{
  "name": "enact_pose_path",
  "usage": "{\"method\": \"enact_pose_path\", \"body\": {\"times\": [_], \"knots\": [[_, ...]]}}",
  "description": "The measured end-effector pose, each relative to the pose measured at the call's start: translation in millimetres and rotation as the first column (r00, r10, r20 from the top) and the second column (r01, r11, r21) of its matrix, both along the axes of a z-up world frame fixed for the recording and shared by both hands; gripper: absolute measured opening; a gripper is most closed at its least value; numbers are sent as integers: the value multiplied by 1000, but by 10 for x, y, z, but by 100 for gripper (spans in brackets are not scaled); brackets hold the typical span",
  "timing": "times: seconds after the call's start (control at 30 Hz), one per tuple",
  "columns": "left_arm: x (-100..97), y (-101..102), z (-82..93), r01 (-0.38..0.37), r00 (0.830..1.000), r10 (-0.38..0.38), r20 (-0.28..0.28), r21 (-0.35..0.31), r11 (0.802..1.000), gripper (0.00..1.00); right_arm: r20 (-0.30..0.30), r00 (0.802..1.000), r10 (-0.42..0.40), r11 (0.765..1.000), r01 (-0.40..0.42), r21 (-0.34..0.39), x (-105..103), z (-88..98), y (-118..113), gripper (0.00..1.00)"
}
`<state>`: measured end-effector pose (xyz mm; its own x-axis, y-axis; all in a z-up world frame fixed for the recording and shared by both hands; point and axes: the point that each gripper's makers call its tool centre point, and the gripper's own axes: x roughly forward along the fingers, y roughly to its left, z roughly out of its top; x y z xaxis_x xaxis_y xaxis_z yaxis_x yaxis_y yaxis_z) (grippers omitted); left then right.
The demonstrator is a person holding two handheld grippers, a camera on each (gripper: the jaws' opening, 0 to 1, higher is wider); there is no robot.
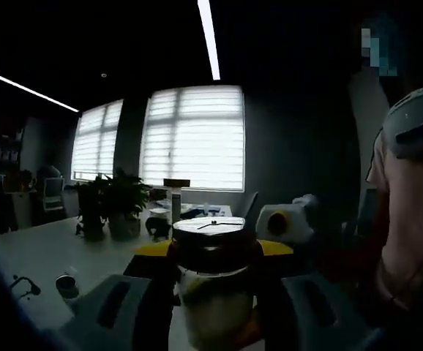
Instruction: Rotate the seasoning bottle until the label or dispensing opening points toward the visible target arrow and the bottle remains upright within the marked orientation range
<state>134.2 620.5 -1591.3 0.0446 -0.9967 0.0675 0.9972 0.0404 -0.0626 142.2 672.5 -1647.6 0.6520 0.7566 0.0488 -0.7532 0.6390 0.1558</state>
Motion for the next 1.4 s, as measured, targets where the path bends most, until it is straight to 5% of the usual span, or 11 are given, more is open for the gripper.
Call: {"method": "enact_pose_path", "body": {"times": [0.27, 0.47, 0.67, 0.9, 1.1, 1.4], "knots": [[-61, 24, 52, 44, 999, -44, -7, -13, 999, 44, 11, 993, 117, 993, -117, -9, -72, 29, 42, 41], [-24, 58, 118, 34, 999, -35, -23, -46, 998, 44, 9, 989, 144, 988, -144, -59, -96, -31, 42, 55], [-28, 58, 67, 33, 999, -34, -14, -23, 999, 44, 14, 984, 178, 982, -176, -69, -139, -45, 61, 56], [-64, 39, -12, 46, 999, -46, -18, -3, 999, 44, 16, 973, 231, 969, -228, -92, -191, -47, 77, 45], [-86, 22, 31, 57, 998, -57, -28, -23, 998, 44, 6, 967, 254, 959, -252, -130, -172, -104, 128, 47], [-82, 32, 47, 54, 998, -54, -28, -26, 998, 44, 1, 971, 238, 967, -237, -91, -134, -61, 91, 39]]}}
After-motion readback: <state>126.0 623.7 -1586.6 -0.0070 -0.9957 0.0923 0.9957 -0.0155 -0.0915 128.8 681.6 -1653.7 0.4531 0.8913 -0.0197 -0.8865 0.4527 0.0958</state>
